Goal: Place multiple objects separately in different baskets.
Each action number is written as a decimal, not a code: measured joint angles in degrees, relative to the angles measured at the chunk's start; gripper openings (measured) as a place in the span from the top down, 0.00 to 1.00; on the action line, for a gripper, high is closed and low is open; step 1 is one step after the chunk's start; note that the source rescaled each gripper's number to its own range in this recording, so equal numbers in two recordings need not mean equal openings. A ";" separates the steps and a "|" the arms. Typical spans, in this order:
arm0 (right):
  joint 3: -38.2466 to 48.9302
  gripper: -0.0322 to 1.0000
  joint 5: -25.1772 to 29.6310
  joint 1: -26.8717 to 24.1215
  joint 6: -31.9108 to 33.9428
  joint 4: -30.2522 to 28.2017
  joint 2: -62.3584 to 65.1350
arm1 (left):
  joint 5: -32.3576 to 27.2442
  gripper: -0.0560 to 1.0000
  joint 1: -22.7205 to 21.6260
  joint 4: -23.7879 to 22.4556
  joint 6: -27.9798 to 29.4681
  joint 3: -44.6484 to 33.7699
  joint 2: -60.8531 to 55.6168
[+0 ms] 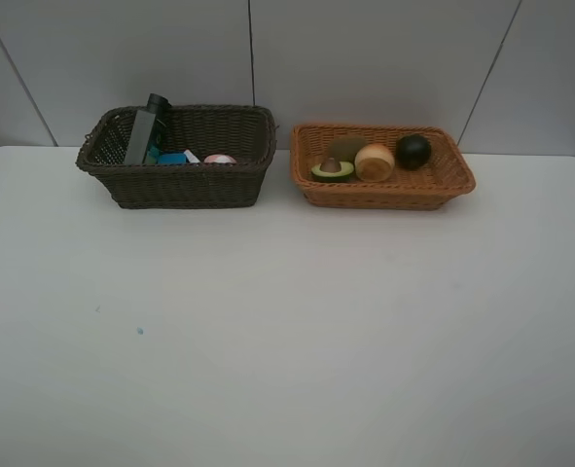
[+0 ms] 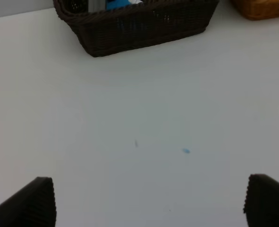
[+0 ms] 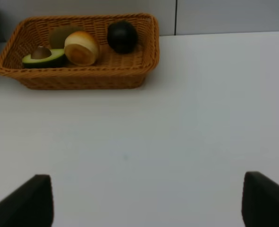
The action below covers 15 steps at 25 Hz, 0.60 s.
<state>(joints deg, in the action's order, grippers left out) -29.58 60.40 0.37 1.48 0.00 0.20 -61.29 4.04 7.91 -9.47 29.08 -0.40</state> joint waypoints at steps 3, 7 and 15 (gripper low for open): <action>0.00 0.00 0.00 0.00 0.00 0.00 0.00 | 0.00 0.00 -1.20 0.00 0.00 0.00 0.00; 0.00 0.00 0.00 0.00 -0.06 0.00 0.00 | 0.00 0.00 -1.46 0.00 0.00 0.00 0.00; 0.00 0.00 0.00 0.00 -0.06 0.00 0.00 | 0.00 0.00 -1.46 0.00 0.00 0.00 0.00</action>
<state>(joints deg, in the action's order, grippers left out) -29.58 60.40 0.37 1.42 0.00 0.20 -61.29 2.58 7.91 -9.47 29.08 -0.40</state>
